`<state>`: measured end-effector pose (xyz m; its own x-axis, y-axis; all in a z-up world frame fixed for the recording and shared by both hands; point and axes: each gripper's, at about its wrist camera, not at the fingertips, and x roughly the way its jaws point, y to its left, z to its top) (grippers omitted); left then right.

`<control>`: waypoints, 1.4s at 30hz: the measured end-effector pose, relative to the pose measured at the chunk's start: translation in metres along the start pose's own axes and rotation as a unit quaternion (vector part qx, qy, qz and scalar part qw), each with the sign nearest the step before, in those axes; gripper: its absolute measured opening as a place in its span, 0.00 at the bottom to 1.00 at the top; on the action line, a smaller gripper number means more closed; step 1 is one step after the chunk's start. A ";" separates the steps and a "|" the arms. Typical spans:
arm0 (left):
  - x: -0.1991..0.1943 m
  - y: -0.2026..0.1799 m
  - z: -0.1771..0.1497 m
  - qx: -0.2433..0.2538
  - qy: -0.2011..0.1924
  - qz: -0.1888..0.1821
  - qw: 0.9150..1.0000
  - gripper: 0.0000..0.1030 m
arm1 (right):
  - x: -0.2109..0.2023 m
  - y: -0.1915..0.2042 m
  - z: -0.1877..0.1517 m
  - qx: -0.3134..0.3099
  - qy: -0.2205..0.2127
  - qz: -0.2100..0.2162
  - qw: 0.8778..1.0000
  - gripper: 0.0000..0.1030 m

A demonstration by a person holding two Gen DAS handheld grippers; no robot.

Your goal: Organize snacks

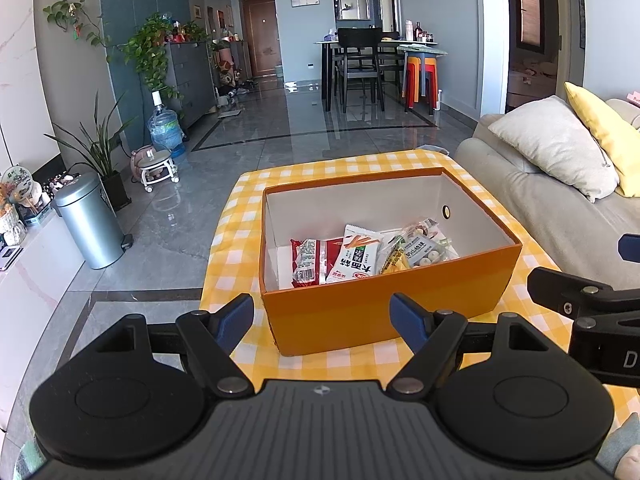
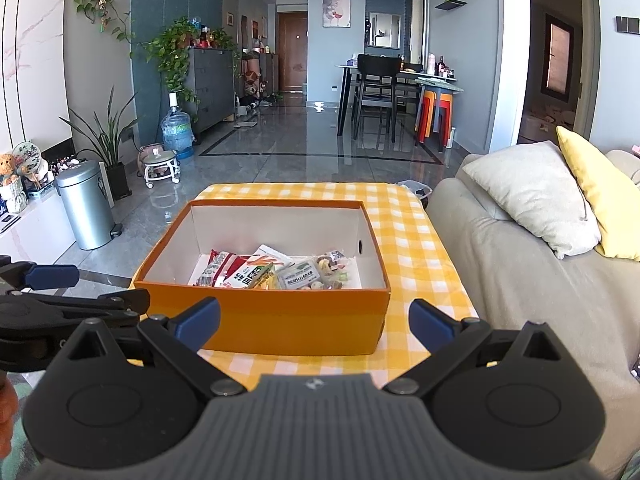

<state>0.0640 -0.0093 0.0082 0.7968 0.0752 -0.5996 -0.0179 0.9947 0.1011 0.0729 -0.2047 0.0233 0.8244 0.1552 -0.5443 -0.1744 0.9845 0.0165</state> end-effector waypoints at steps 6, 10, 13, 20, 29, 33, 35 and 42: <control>0.000 0.000 0.001 0.000 0.000 -0.001 1.000 0.88 | 0.000 0.000 0.000 0.001 -0.001 0.000 1.000 0.94; 0.000 0.000 0.001 0.000 0.000 -0.001 1.000 0.88 | 0.000 0.000 0.001 0.002 -0.001 0.000 1.000 0.94; 0.000 0.000 0.001 0.000 0.000 -0.001 1.000 0.88 | 0.000 0.001 0.001 0.002 -0.001 0.000 1.000 0.94; -0.001 -0.003 0.003 -0.001 0.001 -0.001 1.000 0.88 | 0.000 0.001 0.001 0.002 -0.001 0.000 1.000 0.94; -0.002 -0.003 0.005 0.000 0.001 -0.004 1.000 0.88 | 0.002 0.002 0.001 0.008 0.005 -0.004 1.000 0.95; -0.002 -0.002 0.006 -0.001 0.002 -0.006 1.000 0.88 | 0.002 0.002 0.000 0.008 0.006 -0.004 1.000 0.95; -0.002 -0.001 0.005 0.000 0.002 -0.005 1.000 0.88 | 0.002 0.001 0.000 0.009 0.008 -0.004 1.000 0.94; -0.003 -0.001 0.004 -0.003 0.002 -0.004 1.000 0.88 | 0.004 0.001 -0.001 0.011 0.015 0.000 1.000 0.95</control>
<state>0.0640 -0.0109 0.0134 0.7947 0.0680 -0.6031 -0.0155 0.9957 0.0919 0.0753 -0.2031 0.0206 0.8078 0.1521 -0.5695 -0.1616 0.9863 0.0341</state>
